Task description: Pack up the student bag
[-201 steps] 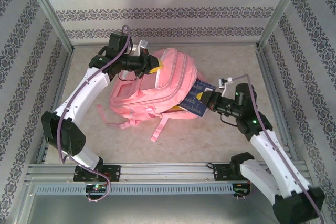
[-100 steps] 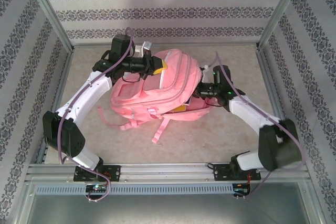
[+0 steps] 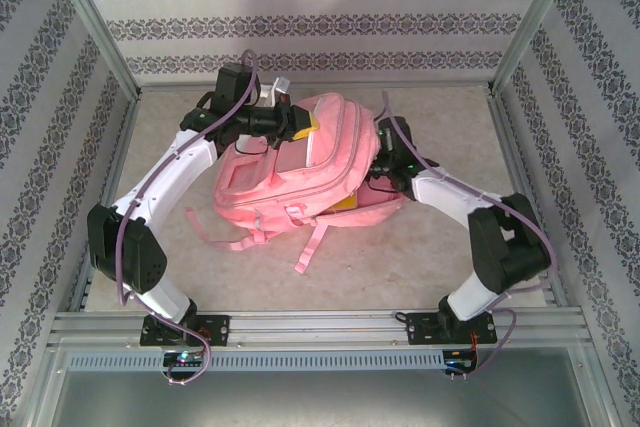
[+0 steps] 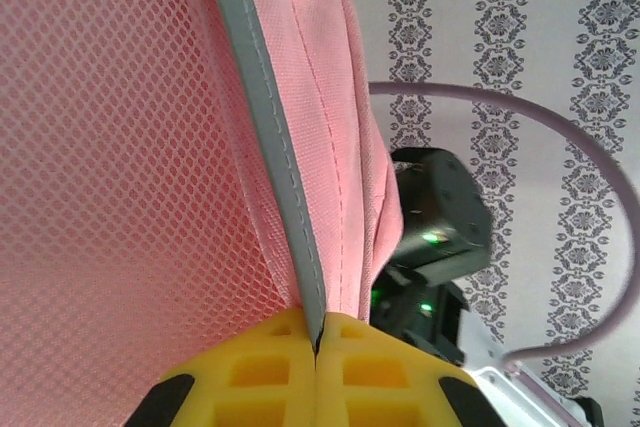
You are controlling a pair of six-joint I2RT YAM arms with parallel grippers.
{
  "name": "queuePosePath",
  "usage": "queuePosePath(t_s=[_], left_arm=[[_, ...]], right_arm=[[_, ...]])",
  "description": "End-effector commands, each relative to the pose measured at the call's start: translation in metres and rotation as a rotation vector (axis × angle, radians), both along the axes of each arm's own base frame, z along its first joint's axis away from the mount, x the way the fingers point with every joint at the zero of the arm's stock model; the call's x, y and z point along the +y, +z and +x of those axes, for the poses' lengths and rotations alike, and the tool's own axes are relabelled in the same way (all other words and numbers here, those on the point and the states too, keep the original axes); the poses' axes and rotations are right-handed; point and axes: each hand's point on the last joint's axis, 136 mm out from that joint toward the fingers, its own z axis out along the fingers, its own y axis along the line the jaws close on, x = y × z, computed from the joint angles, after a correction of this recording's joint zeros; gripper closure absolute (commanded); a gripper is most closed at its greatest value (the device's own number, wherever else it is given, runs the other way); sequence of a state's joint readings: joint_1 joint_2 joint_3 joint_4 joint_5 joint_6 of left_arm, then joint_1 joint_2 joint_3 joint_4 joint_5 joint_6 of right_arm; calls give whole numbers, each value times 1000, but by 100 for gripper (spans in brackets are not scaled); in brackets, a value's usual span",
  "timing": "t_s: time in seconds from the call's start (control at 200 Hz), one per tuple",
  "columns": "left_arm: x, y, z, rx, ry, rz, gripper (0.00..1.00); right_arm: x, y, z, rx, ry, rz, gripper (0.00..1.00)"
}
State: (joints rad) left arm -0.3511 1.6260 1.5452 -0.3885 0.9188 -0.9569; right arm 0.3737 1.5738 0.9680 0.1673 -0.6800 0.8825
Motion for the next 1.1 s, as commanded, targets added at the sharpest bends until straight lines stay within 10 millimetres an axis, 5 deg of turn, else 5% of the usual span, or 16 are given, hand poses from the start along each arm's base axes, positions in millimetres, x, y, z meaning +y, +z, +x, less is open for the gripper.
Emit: queuePosePath(t_s=[0.0, 0.25, 0.6, 0.779, 0.979, 1.094], left_arm=[[10, 49, 2, -164, -1, -46, 100], [19, 34, 20, -100, 66, -23, 100], [7, -23, 50, 22, 190, -9, 100], [-35, -37, 51, 40, 126, 6, 100], [-70, -49, 57, 81, 120, -32, 100], [-76, -64, 62, 121, 134, -34, 100]], right_arm=[[-30, 14, 6, -62, -79, -78, 23], [-90, 24, -12, -126, -276, -207, 29], [-180, 48, -82, -264, -557, -498, 39], [-124, 43, -120, -356, -285, -491, 47], [-55, 3, -153, -329, -35, -553, 52], [-37, -29, -157, -260, 18, -639, 51]])
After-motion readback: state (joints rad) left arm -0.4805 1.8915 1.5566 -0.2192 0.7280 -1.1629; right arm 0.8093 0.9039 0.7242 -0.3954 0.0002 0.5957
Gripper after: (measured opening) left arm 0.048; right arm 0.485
